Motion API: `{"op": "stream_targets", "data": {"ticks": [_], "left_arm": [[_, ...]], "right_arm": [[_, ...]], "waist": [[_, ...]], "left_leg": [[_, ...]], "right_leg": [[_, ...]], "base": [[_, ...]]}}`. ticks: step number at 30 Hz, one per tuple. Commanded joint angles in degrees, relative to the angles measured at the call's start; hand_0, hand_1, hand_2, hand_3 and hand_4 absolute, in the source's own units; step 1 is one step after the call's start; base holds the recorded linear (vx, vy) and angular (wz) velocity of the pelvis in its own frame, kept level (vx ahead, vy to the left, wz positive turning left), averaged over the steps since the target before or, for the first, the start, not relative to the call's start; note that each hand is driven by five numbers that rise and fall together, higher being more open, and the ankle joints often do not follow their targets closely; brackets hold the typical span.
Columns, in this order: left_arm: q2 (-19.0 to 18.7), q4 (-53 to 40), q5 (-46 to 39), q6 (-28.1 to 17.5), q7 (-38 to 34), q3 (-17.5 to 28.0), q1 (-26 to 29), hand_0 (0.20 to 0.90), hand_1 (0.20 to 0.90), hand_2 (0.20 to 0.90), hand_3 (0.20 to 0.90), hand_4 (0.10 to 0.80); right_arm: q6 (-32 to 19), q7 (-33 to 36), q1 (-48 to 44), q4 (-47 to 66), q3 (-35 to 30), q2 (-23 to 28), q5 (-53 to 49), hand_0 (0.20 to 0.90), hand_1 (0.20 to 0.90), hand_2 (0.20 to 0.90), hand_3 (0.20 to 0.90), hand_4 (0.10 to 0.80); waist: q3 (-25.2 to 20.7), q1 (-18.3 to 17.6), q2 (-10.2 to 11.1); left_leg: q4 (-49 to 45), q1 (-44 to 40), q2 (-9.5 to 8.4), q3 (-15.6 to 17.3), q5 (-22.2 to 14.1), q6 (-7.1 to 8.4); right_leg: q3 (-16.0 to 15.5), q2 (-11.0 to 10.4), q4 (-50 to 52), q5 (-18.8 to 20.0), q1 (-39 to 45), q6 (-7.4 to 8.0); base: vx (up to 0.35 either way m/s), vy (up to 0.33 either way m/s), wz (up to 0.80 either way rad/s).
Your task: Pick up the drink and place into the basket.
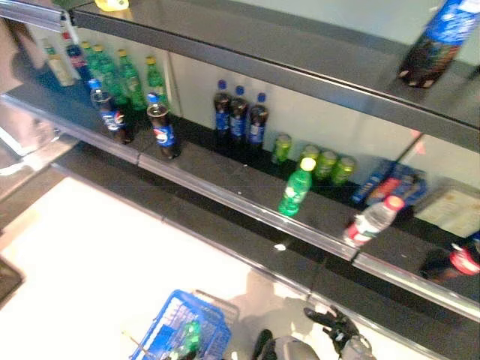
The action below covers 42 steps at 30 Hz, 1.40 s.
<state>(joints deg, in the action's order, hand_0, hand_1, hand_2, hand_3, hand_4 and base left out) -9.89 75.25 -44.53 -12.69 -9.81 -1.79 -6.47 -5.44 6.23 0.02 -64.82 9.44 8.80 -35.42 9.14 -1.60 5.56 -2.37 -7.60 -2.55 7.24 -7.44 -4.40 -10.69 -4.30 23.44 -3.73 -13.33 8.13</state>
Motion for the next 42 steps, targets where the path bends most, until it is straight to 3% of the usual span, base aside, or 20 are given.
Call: {"op": "stream_targets", "data": {"ticks": [1, 3, 5, 7, 8, 9, 12, 15, 16, 18, 19, 21, 28, 33, 36, 39, 41, 42], "left_arm": [[-3.7, -6.1, -3.3, -2.5, -0.7, 0.8, -1.1, 0.300, 0.300, 0.300, 0.200, 0.100], [-4.5, -6.1, -4.5, -1.6, -0.4, 1.8, -0.1, 0.300, 0.300, 0.300, 0.200, 0.100], [-5.5, -5.6, -5.1, -0.6, -0.2, 2.7, 1.4, 0.300, 0.300, 0.300, 0.200, 0.100], [-6.0, -5.3, -4.8, -0.2, -0.4, 3.3, 2.4, 0.300, 0.300, 0.300, 0.200, 0.100], [-6.1, -5.8, -5.1, 0.5, -1.9, 3.5, 2.8, 0.300, 0.300, 0.300, 0.200, 0.100], [-6.0, -6.1, -4.9, 0.8, -2.5, 3.7, 2.8, 0.300, 0.300, 0.300, 0.200, 0.100], [-5.4, -7.9, -3.9, 2.9, -4.8, 3.9, 2.4, 0.300, 0.300, 0.300, 0.200, 0.100], [-4.5, -7.8, -3.6, 3.6, -5.0, 3.2, 2.9, 0.300, 0.300, 0.300, 0.200, 0.100], [-4.1, -7.8, -4.0, 3.7, -4.9, 3.2, 3.1, 0.300, 0.300, 0.300, 0.200, 0.100], [-2.9, -7.3, -5.9, 3.5, -4.3, 2.6, 3.2, 0.300, 0.300, 0.300, 0.200, 0.100], [-2.4, -6.9, -6.7, 3.2, -4.1, 2.3, 3.1, 0.300, 0.300, 0.300, 0.200, 0.100], [-1.8, -6.4, -7.6, 3.1, -4.4, 2.0, 2.7, 0.300, 0.300, 0.300, 0.200, 0.100], [-1.6, -4.0, -5.6, 2.7, -3.9, 2.3, 2.9, 0.300, 0.300, 0.300, 0.200, 0.100], [-1.5, -4.2, -2.5, 2.9, -3.1, 2.2, 2.4, 0.300, 0.300, 0.300, 0.200, 0.100], [-2.8, -6.1, -0.4, 4.0, -3.4, 2.5, 1.6, 0.300, 0.300, 0.300, 0.200, 0.100], [-5.0, -9.3, -0.8, 5.1, -5.0, 2.8, 1.6, 0.300, 0.300, 0.300, 0.200, 0.100], [-5.8, -11.0, -2.0, 5.8, -6.6, 2.2, 2.1, 0.300, 0.300, 0.300, 0.200, 0.100], [-6.3, -13.0, -2.8, 6.6, -8.0, 2.2, 2.3, 0.300, 0.300, 0.300, 0.200, 0.100]], "right_arm": [[0.5, 0.9, 0.5, 2.8, 1.2, 3.1, 1.8, 0.900, 0.900, 0.900, 0.900, 0.800], [1.1, -0.2, 0.7, 2.7, 1.0, 3.3, 2.5, 0.900, 0.900, 0.900, 0.900, 0.800], [0.2, -1.5, 0.3, 0.9, 1.1, 3.2, 3.8, 0.900, 0.900, 0.900, 0.900, 0.800], [-0.8, -2.6, -0.6, -0.1, 1.8, 3.3, 3.9, 0.900, 0.900, 0.900, 0.900, 0.800], [-0.4, -2.6, -1.8, -0.3, 2.8, 2.9, 4.6, 0.900, 0.900, 0.900, 0.900, 0.800], [0.1, -2.2, -2.4, -0.1, 3.6, 2.8, 5.1, 0.900, 0.900, 0.900, 0.900, 0.800], [2.3, -1.9, -2.6, 2.8, 6.6, 4.0, 6.1, 0.900, 0.900, 0.900, 0.900, 0.800], [3.8, -1.0, -1.9, 5.8, 7.1, 5.3, 5.8, 0.900, 0.900, 0.900, 0.900, 0.800], [4.4, -0.6, -1.5, 6.5, 6.7, 5.6, 5.7, 0.900, 0.900, 0.900, 0.900, 0.800], [5.3, -1.2, -1.4, 5.2, 6.2, 6.8, 6.6, 0.900, 0.900, 0.900, 0.900, 0.800], [5.2, -1.8, -1.2, 4.6, 5.6, 7.1, 7.0, 0.900, 0.900, 0.900, 0.900, 0.800], [5.2, -2.7, -1.0, 3.2, 5.4, 7.1, 7.7, 0.900, 0.900, 0.900, 0.900, 0.800], [4.4, -3.8, -1.3, 0.6, 5.7, 6.0, 7.9, 0.900, 0.900, 0.900, 0.900, 0.800], [3.4, -3.2, -1.2, 3.6, 6.7, 5.6, 6.7, 0.900, 0.900, 0.900, 0.900, 0.800], [4.2, -0.2, -0.8, 14.1, 8.5, 5.7, 8.8, 0.900, 0.900, 0.900, 0.900, 0.800], [4.6, 3.4, 0.5, 28.2, 9.9, 6.3, 9.6, 0.900, 0.900, 0.900, 0.900, 0.800], [4.5, 4.0, 0.7, 33.1, 10.7, 7.2, 9.6, 0.900, 0.900, 0.900, 0.900, 0.800], [2.7, 3.5, 0.7, 36.6, 11.2, 7.9, 10.5, 0.900, 0.900, 0.900, 0.900, 0.800]], "waist": [[1.0, 0.0, -3.9], [0.7, 0.0, -4.2], [0.5, 0.9, -4.8], [0.5, 1.6, -4.9], [0.2, 2.2, -4.6], [-0.1, 2.4, -3.9], [-0.5, 2.7, -4.0], [-0.5, 2.5, -3.8], [-0.4, 2.4, -3.6], [-0.5, 2.2, -2.9], [-0.6, 2.0, -2.7], [-1.0, 1.7, -3.1], [-1.6, 2.0, -3.7], [-2.1, 1.9, -4.3], [-1.3, 1.7, -4.5], [0.5, 0.4, -3.8], [1.0, 0.0, -3.2], [1.7, 0.1, -2.3]], "left_leg": [[-0.2, 0.8, -1.83, 1.0, -0.8, 1.11], [-1.3, 2.1, 0.29, 2.0, 0.0, 1.90], [-2.8, 3.4, 2.86, 2.0, 0.5, 2.80], [-3.9, 4.2, 4.83, 2.1, 1.2, 3.69], [-4.2, 4.4, 7.31, 2.2, 1.9, 5.35], [-4.6, 4.7, 7.99, 2.7, 2.0, 6.17], [-2.4, 6.0, 11.77, 2.3, 6.3, 8.83], [0.6, 8.5, 15.15, 2.8, 11.5, 11.13], [0.5, 9.3, 15.36, 2.5, 11.8, 11.32], [-2.8, 9.7, 12.12, 0.2, 8.9, 10.74], [-4.3, 9.6, 10.25, 0.9, 7.6, 10.18], [-2.6, 8.4, 9.36, 0.6, 7.4, 9.75], [-2.0, 6.7, 8.53, -1.6, 7.2, 9.94], [-0.6, 4.4, 6.92, -1.1, 6.3, 9.16], [0.4, 3.0, 6.16, 0.4, 5.8, 7.81], [-0.8, 3.6, 5.98, -0.2, 4.8, 6.30], [-1.8, 4.5, 6.12, -0.6, 4.4, 6.46], [-2.4, 4.9, 6.44, -0.3, 4.1, 7.11]], "right_leg": [[-0.7, -3.6, -0.6, 14.4, -1.9, 0.45], [3.3, -7.1, -3.3, 13.2, 1.7, 0.54], [4.9, -11.0, -3.8, 12.8, 5.0, 0.70], [4.6, -11.9, -5.5, 11.0, 7.4, 0.64], [3.0, -10.0, -11.4, 5.1, 11.0, 0.68], [2.0, -8.7, -14.5, 3.9, 12.6, 0.46], [2.7, -4.7, -16.8, 2.0, 14.2, -1.31], [2.5, -2.5, -20.6, 2.2, 15.3, -2.59], [2.6, -2.4, -21.4, 2.5, 15.4, -2.84], [2.8, -2.5, -23.6, 4.1, 14.8, -3.57], [2.3, -2.5, -24.7, 5.0, 14.9, -3.64], [2.4, -1.9, -24.4, 5.3, 14.6, -3.66], [3.8, -0.9, -23.7, 4.2, 16.2, -4.17], [3.8, -1.8, -23.4, 4.5, 17.3, -3.17], [2.1, -2.7, -18.9, 3.6, 16.0, -1.99], [5.2, -3.2, -12.5, 3.7, 11.7, -0.85], [6.6, -3.9, -14.5, 4.4, 11.3, -0.46], [6.6, -6.5, -17.9, 7.9, 10.7, 1.10]], "base": [[-0.329, -0.252, -0.22], [-0.255, -0.363, -0.48], [-0.275, -0.434, -0.34], [-0.240, -0.437, -0.19], [-0.168, -0.472, -0.44], [-0.139, -0.488, -0.53], [-0.167, -0.350, -0.40], [-0.203, -0.219, -0.30], [-0.289, -0.173, -0.38], [-0.264, -0.090, -0.35], [-0.151, -0.040, -0.39], [-0.056, 0.029, -0.33], [-0.013, 0.057, -0.15], [0.013, 0.145, -0.01], [0.012, 0.127, 0.00], [-0.113, -0.079, -0.06], [-0.151, -0.194, -0.15], [-0.115, -0.231, -0.13]]}}
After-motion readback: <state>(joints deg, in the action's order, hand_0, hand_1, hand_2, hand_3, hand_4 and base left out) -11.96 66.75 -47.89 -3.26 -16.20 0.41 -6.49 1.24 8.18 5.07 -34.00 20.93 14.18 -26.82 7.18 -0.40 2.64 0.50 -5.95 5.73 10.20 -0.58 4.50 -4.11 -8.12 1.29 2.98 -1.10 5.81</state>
